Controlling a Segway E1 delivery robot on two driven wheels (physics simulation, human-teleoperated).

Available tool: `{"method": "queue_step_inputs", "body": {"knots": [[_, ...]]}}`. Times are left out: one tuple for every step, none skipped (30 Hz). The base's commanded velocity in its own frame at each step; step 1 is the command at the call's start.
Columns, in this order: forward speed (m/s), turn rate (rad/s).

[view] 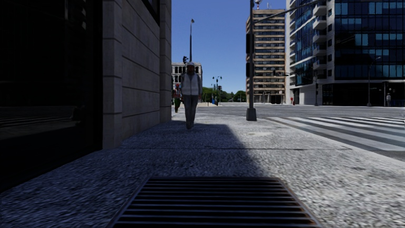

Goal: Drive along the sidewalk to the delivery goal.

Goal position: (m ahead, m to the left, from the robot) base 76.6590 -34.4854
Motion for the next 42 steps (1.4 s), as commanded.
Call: {"method": "queue_step_inputs", "body": {"knots": [[2.00,-0.29],[2.00,-0.29],[2.00,-0.29],[2.00,-0.29],[2.00,-0.32],[2.00,-0.36],[2.00,-0.38],[2.00,-0.38],[2.00,-0.38],[2.00,-0.40],[2.00,-0.40],[2.00,-0.41],[2.00,-0.41],[2.00,-0.41],[2.00,-0.44],[2.00,-0.49],[2.00,-0.50],[2.00,-0.50],[2.00,-0.52],[2.00,-0.52],[2.00,-0.52],[2.00,-0.52],[2.00,-0.52],[2.00,-0.52],[2.00,-0.52],[2.00,-0.52],[2.00,-0.52],[2.00,-0.52],[2.00,-0.52],[2.00,-0.52],[2.00,-0.52],[2.00,-0.52],[2.00,-0.52],[2.00,-0.52],[2.00,-0.52],[2.00,-0.52],[2.00,-0.52],[2.00,-0.52],[2.00,-0.47],[2.00,-0.45],[2.00,-0.31],[2.00,-0.31]]}}
